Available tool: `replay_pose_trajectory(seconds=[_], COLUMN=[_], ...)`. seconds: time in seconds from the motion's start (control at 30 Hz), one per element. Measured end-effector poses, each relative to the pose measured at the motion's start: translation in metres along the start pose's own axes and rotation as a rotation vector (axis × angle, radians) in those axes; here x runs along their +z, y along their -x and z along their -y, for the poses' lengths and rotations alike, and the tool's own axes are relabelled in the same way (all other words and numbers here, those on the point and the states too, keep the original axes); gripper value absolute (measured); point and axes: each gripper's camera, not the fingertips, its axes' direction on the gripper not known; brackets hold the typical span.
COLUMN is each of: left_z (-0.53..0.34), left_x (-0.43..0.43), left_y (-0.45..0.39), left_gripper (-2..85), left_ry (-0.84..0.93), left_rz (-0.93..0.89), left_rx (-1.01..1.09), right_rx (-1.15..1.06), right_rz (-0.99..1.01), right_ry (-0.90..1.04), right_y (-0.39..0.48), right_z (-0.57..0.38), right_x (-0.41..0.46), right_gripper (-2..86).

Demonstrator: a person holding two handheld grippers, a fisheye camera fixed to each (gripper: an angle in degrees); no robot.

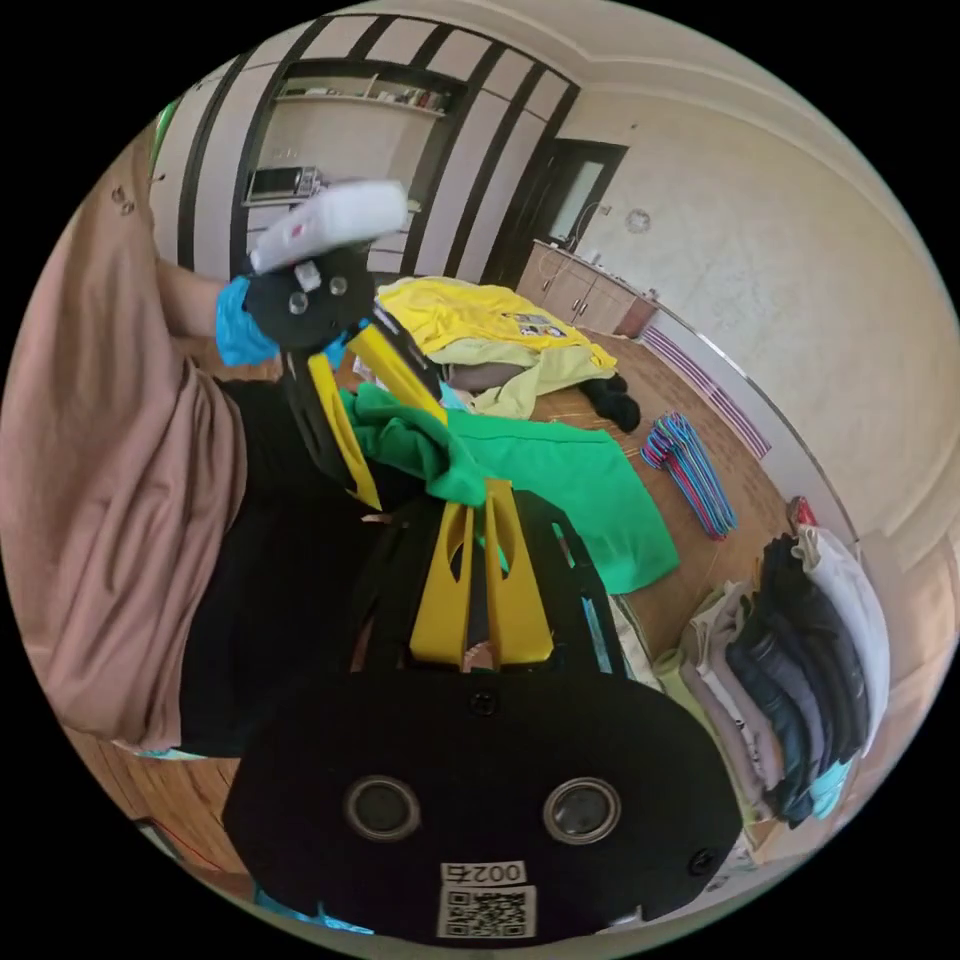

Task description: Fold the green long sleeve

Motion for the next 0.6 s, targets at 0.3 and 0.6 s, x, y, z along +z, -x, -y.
replay_pose_trajectory(seconds=[0.3,0.6], left_z=[0.0,0.033], left_x=[0.004,-0.049], left_y=[0.032,0.059], left_gripper=[8.1,0.3], left_ry=[0.107,0.041], left_rz=[0.21,0.17], left_rx=[-0.14,0.066], right_rx=[0.187,0.182], right_rz=[0.012,0.046], right_ry=[-0.027,-0.014], right_y=[-0.049,-0.086], right_z=[-0.016,-0.03], right_x=[0.011,0.019], right_gripper=[-0.9,-0.9])
